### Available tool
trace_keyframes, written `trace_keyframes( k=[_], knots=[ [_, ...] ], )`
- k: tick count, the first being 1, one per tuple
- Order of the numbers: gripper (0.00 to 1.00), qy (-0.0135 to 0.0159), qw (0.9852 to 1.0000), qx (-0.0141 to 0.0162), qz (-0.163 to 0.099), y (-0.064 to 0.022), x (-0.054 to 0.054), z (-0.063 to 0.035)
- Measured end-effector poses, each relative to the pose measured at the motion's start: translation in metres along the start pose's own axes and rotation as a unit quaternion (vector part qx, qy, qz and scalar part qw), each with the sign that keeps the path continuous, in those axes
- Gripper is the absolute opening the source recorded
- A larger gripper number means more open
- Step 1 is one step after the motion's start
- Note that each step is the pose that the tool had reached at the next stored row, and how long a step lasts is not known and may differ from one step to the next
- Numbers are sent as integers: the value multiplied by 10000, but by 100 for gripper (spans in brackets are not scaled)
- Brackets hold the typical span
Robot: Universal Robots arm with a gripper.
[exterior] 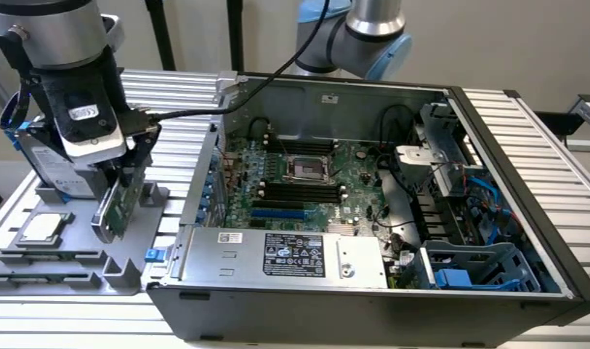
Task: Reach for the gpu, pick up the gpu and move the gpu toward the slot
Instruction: 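Pick up the gpu and move the gpu toward the slot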
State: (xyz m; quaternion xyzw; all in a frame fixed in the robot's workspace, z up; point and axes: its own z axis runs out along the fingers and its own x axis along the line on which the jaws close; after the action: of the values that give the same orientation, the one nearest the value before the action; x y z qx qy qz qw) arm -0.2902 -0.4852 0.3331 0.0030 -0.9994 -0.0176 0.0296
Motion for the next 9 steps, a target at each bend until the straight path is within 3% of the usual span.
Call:
trace_keyframes(
  k=[9],
  knots=[
    [26, 14, 10000, 0, 0, 13, -229, -423]
  ],
)
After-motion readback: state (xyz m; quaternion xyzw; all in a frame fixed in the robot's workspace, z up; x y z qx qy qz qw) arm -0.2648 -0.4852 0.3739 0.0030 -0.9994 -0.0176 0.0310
